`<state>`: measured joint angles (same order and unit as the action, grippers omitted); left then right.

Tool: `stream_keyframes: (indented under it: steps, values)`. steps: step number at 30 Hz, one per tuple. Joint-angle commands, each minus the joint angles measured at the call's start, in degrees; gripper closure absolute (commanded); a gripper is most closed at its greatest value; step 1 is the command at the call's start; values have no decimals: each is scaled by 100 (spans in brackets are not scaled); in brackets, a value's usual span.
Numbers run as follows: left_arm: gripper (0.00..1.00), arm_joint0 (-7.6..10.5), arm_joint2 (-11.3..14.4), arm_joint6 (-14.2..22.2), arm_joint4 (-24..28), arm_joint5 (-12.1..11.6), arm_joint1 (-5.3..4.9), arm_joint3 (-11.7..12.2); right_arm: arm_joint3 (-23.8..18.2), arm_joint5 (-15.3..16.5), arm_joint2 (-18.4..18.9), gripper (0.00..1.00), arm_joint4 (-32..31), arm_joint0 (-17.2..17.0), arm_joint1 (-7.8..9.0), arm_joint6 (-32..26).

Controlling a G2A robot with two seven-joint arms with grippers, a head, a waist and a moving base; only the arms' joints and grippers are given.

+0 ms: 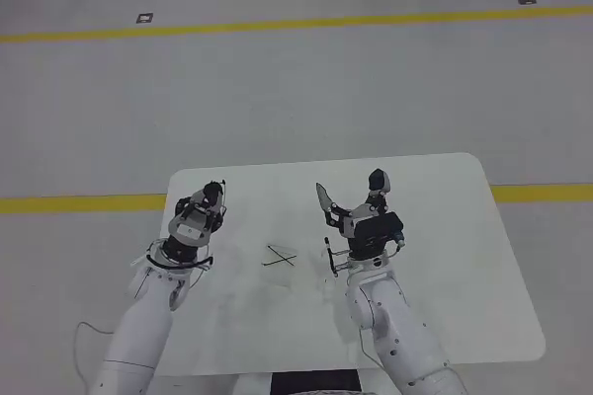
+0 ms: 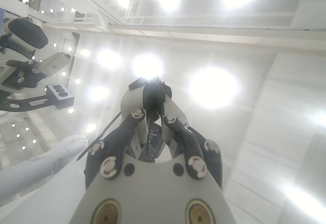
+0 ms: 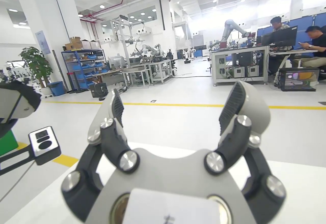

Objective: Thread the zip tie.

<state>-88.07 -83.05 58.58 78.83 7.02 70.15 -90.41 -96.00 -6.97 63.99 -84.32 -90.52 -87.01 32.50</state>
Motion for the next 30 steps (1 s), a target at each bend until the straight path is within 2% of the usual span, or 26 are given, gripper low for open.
stream_keyframes:
  steps: [1, 5, 8, 30]
  values:
    - [100, 56, 54, -23, -120, 40, -3, -115, 0, 1, 0, 0, 0, 0, 0, 0]
    - [100, 116, 122, -6, -270, 187, -16, -236, 0, 1, 0, 0, 0, 0, 0, 0]
    - [100, 96, 138, -8, -365, 258, -28, -267, 0, 1, 0, 0, 0, 0, 0, 0]
    - [100, 96, 138, -8, -365, 258, -28, -267, 0, 1, 0, 0, 0, 0, 0, 0]
